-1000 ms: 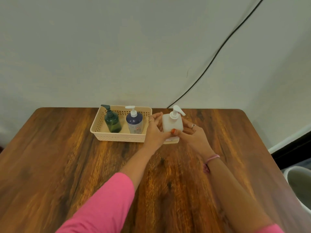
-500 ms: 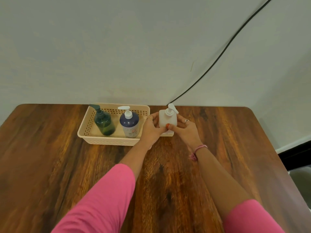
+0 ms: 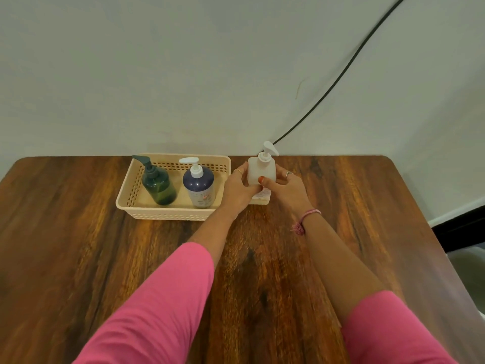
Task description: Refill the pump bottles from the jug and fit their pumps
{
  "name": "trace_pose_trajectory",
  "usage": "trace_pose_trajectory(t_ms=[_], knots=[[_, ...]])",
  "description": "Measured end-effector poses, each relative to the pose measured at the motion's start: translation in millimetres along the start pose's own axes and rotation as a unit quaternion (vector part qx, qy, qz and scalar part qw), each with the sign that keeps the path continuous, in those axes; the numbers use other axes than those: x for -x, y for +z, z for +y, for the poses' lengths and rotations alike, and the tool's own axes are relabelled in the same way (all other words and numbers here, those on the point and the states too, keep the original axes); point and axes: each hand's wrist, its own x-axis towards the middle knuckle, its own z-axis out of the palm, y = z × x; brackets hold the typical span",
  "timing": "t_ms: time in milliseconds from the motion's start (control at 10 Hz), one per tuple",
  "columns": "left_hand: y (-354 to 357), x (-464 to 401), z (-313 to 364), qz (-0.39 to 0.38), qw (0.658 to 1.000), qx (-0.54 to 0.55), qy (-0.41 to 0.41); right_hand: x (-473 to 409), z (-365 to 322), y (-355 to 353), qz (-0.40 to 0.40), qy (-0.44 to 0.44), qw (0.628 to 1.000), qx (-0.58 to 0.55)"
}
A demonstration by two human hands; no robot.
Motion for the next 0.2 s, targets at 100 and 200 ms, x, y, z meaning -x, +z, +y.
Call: trace_pose_trajectory(t_ms=[100, 200], knots=[[-0.1, 2.8, -1.8, -0.002, 0.999, -0.031, -0.007, 1.1, -0.9, -1.3, 0.011, -0.002, 1.0, 0.016], [-1.0, 9.2, 0.0, 0.013, 0.997, -0.078, -0.005, 10.4, -8.6, -2.9, 0.036, 0.0, 0.997, 0.061]])
